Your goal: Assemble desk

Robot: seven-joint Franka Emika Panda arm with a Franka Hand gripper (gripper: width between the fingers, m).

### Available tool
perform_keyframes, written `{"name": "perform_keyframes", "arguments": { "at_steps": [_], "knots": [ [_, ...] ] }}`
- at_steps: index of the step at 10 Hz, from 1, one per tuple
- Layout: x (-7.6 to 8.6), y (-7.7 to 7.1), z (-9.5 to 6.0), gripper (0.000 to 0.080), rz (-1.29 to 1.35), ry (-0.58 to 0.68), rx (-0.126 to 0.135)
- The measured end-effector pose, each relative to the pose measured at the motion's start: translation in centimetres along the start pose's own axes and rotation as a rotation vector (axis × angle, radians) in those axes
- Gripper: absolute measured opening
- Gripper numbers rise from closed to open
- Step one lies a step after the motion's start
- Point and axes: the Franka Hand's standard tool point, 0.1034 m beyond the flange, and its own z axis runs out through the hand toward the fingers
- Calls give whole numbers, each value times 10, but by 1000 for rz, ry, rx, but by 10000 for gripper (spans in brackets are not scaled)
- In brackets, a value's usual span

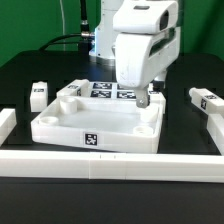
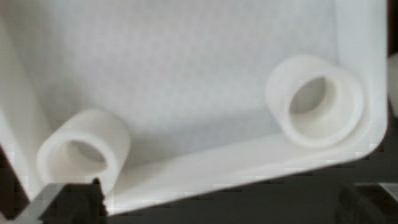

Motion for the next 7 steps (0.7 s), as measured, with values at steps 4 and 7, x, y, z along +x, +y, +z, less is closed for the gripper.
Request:
{"name": "perform_keyframes", "arguments": {
  "at_steps": [4, 7],
  "knots": [
    [-5, -3, 2, 649, 2, 0, 2],
    [-29, -19, 16, 649, -106, 0, 5]
  ]
}}
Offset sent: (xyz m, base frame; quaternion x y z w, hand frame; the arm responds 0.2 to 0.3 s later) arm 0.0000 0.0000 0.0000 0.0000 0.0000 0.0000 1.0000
